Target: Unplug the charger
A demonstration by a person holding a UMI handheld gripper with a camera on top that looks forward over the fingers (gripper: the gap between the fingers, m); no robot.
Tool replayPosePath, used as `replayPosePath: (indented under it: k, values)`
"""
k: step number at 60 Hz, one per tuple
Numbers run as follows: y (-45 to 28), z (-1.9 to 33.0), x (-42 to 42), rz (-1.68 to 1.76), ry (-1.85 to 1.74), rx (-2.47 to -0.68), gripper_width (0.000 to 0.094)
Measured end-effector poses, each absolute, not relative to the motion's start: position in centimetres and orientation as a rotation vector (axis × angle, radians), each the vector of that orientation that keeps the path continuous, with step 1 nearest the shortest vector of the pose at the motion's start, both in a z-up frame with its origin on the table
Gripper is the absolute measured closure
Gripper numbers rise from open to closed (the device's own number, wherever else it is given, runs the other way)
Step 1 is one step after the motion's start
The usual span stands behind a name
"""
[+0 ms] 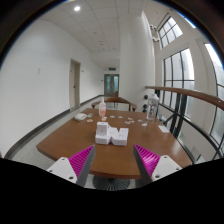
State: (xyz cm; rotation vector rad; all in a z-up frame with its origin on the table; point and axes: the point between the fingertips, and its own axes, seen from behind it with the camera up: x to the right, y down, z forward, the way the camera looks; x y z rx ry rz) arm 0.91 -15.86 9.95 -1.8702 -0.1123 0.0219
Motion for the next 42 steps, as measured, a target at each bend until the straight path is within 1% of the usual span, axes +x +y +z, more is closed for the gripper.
replayPosePath:
  k: [5,6,7,11,20,33,36,38,39,40,41,42]
  values:
    - [-16.2,8.1,1.0,0.039,-0.099,-1.927,0.0146]
    - [-14.5,7.2,1.0,0.045,-0.096,-1.927,0.0144]
    - [-14.2,7.0,1.0,0.051,-0.093,-1.927,0.0146]
    - [-13.3,6.9,0.6,0.067,-0.094,-1.925,0.0146]
    - [-8.9,6.0,-1.7,0.116,-0.111,-1.947,0.0144]
    - [0.4,5.1,-5.5,0.122,-0.119,-1.956,0.0154]
    - [2.4,4.9,-5.6,0.106,-0.119,-1.954,0.0183]
    - [3.4,4.9,-5.8,0.090,-0.121,-1.949,0.0227]
    - [4.0,4.8,-5.7,0.080,-0.120,-1.946,0.0264]
    - [4.6,4.7,-5.6,0.070,-0.118,-1.947,0.0258]
    - [5.1,4.5,-5.5,0.059,-0.115,-1.950,0.0320]
    - [5.4,4.2,-5.4,0.049,-0.114,-1.957,0.0413]
